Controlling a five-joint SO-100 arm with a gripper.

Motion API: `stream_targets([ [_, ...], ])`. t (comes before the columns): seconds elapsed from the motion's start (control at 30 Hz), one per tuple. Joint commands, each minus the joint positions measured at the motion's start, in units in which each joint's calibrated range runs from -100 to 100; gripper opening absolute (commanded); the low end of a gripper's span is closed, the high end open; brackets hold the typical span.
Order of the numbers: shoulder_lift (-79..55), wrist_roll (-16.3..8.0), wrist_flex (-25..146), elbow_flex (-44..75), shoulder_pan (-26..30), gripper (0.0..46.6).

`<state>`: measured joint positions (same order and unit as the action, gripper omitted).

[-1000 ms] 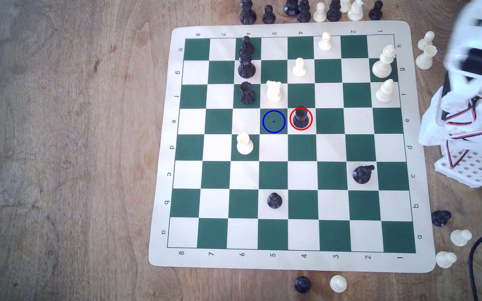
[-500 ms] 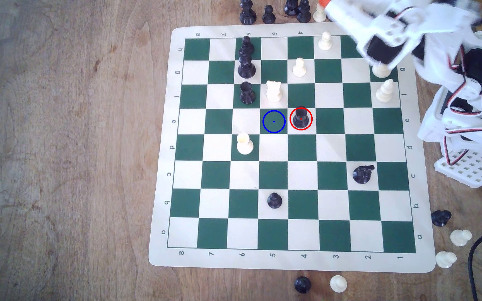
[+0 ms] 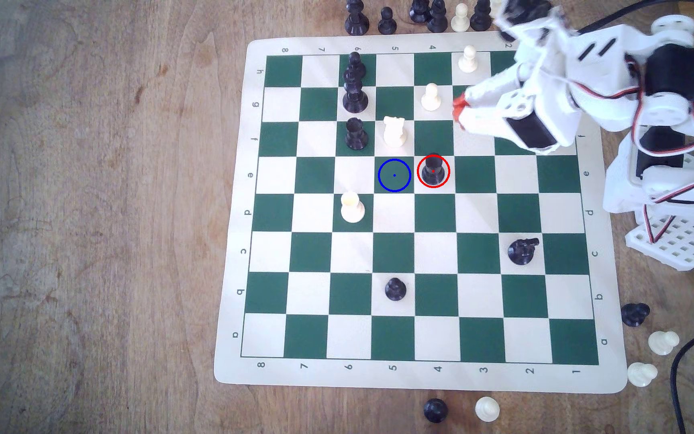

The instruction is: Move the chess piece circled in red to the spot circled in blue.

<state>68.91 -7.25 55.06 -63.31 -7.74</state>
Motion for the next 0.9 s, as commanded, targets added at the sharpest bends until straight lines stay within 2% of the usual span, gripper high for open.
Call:
stream_targets([
  [0.0, -16.0, -0.9, 2.8, 14.4, -2.6, 3.7],
  [0.17, -24.6, -3.1, 1.5, 16.0, -3.0, 13.3],
  [0.3, -29.5, -2.7, 1.3, 16.1, -2.5, 17.0],
  [0.57, -36.5, -2.3, 1.0, 17.7, -1.3, 19.2],
  [0.7, -39.4, -3.0, 1.7, 19.5, 0.4, 19.0],
  [0.87, -43.5, -2.5, 1.6, 21.1, 1.0, 22.4],
])
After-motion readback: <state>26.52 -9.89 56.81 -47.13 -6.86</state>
